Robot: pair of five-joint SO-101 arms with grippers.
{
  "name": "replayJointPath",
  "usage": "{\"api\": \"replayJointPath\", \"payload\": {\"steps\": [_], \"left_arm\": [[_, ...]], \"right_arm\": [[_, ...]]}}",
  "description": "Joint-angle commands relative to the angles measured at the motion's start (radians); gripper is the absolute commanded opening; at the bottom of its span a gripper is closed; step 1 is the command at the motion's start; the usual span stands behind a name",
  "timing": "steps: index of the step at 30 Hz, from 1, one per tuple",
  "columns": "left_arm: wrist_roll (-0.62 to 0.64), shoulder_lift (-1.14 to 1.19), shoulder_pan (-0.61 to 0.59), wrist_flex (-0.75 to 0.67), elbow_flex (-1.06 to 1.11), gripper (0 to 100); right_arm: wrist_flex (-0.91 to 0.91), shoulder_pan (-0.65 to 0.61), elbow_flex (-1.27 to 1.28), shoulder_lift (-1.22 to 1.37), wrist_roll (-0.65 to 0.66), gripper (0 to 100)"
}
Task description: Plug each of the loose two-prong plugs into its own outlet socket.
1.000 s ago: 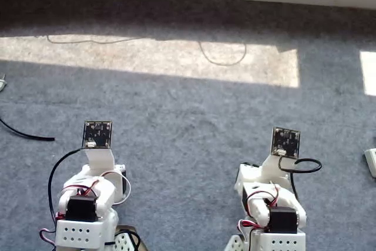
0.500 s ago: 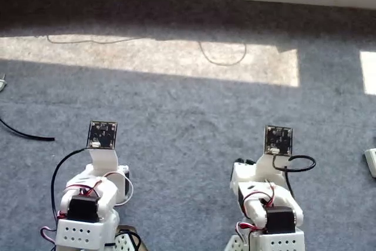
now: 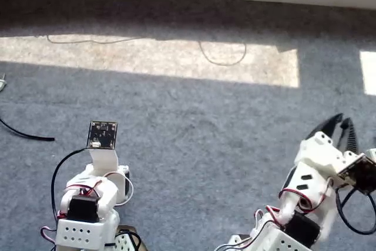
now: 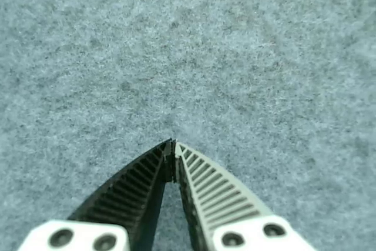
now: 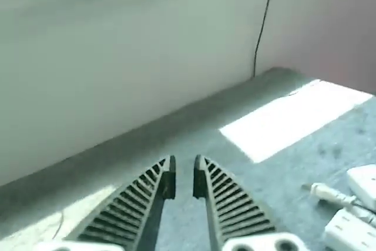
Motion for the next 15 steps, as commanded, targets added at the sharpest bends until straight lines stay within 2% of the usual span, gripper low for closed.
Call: {"api": "replayJointPath", "payload": {"steps": [1,4,9,12,15], "left_arm": [[-0.003,-0.007,0.015,0.005,0.013,1],[-0.005,-0.007,0.015,0.005,0.013,1],[-0.005,-0.007,0.015,0.005,0.013,1],[-0.005,-0.007,0.015,0.005,0.013,1],[-0.005,-0.007,0.015,0.005,0.013,1]], "right_arm": [[0.021,0.030,-0.065,0.038,0.299,7.3],[0.073,0.001,-0.128,0.197,0.494,7.4],[0.148,0.128,-0.498,0.685,0.539,7.4],[0.352,0.185,-0.865,1.049,0.644,11.9],[0.625,0.232,-1.264,1.399,0.779,23.6]]}}
